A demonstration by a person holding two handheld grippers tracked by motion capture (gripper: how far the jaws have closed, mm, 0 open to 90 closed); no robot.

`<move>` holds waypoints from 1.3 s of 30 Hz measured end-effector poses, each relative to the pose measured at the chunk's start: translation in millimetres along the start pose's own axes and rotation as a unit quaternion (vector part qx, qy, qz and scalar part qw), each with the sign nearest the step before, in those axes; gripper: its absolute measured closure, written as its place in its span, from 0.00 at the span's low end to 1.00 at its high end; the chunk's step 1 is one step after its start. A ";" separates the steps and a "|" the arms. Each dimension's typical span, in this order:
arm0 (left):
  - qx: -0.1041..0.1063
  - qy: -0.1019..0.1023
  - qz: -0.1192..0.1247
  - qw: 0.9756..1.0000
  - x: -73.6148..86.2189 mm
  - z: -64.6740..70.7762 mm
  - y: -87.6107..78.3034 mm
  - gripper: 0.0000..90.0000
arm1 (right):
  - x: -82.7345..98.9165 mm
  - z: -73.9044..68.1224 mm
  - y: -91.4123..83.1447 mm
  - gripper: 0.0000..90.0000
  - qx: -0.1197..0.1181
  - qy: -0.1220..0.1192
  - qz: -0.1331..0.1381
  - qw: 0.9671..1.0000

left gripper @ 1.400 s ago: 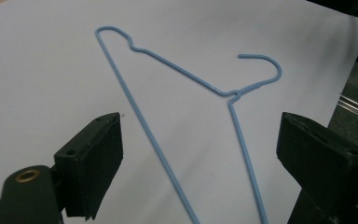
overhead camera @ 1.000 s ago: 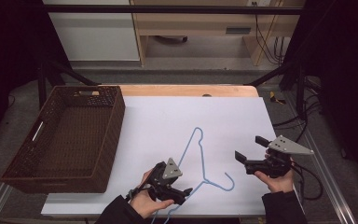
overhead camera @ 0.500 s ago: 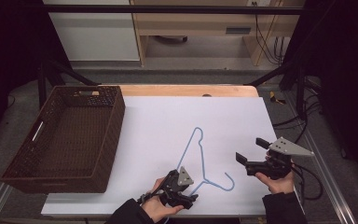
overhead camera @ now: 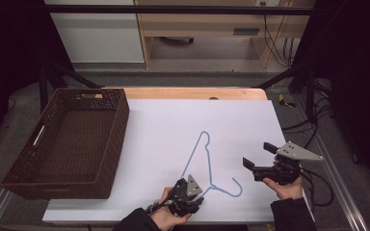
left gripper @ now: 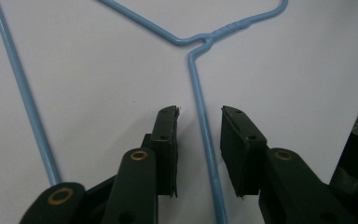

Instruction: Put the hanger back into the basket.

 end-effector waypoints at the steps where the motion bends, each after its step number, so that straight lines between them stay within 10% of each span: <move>1: 0.000 0.000 0.000 1.000 0.0 0.0 0.0 0.76 | 0.3 -0.1 0.4 0.04 0.000 0.000 -0.001 1.000; 39: -0.028 -0.028 -0.016 0.999 -2.1 5.9 3.4 0.95 | 5.1 -3.6 5.4 0.04 -0.005 -0.006 -0.011 1.000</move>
Point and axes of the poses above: each handheld gripper's, and its own axes: y roughly forward along the jaws, x roughly out of its underside, z roughly to its right, the point moved 10 cm from there along y, roughly forward along the jaws, and after that the axes turned 6 degrees about x, right-handed, at the moved point
